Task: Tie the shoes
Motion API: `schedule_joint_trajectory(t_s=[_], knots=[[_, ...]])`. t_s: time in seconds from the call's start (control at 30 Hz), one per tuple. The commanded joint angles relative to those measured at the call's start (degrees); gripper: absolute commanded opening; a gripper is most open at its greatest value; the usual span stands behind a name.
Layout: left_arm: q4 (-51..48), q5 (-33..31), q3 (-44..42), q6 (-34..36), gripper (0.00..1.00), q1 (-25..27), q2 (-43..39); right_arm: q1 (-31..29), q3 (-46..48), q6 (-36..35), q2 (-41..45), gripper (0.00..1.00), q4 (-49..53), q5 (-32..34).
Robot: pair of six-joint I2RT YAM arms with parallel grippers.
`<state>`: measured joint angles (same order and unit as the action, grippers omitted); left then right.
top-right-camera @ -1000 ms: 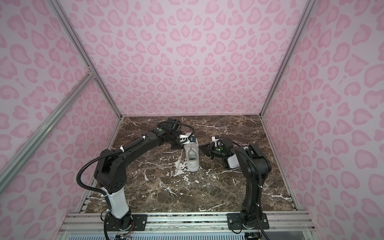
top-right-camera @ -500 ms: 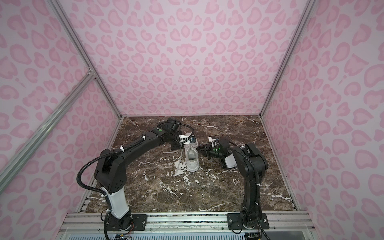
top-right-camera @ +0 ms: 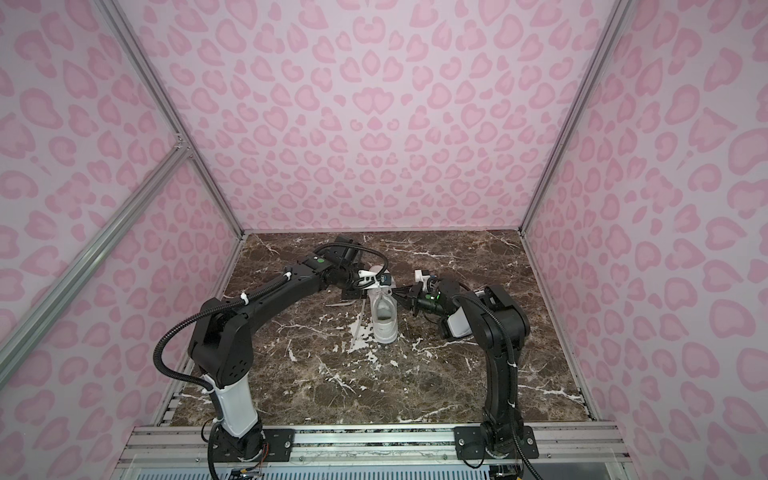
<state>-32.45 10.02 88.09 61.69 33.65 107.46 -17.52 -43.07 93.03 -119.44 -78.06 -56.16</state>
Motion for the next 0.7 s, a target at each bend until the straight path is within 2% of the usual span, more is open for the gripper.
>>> schedule_joint_trajectory(t_s=[0.0,0.37,0.67], knots=[[1.16,-0.10,-0.07,0.54,0.03,-0.05,0.03,-0.39,-0.51,3.14,-1.04,0.05,-6.76,-0.62],[0.73,0.32,0.41,0.36,0.03,-0.04,0.69,-0.99,-2.05,4.83,-2.73,0.06,-8.97,-0.86],[-0.13,1.33,1.89,0.10,0.03,0.45,1.87,-0.90,-2.38,5.33,-3.08,0.11,-9.65,-0.80]])
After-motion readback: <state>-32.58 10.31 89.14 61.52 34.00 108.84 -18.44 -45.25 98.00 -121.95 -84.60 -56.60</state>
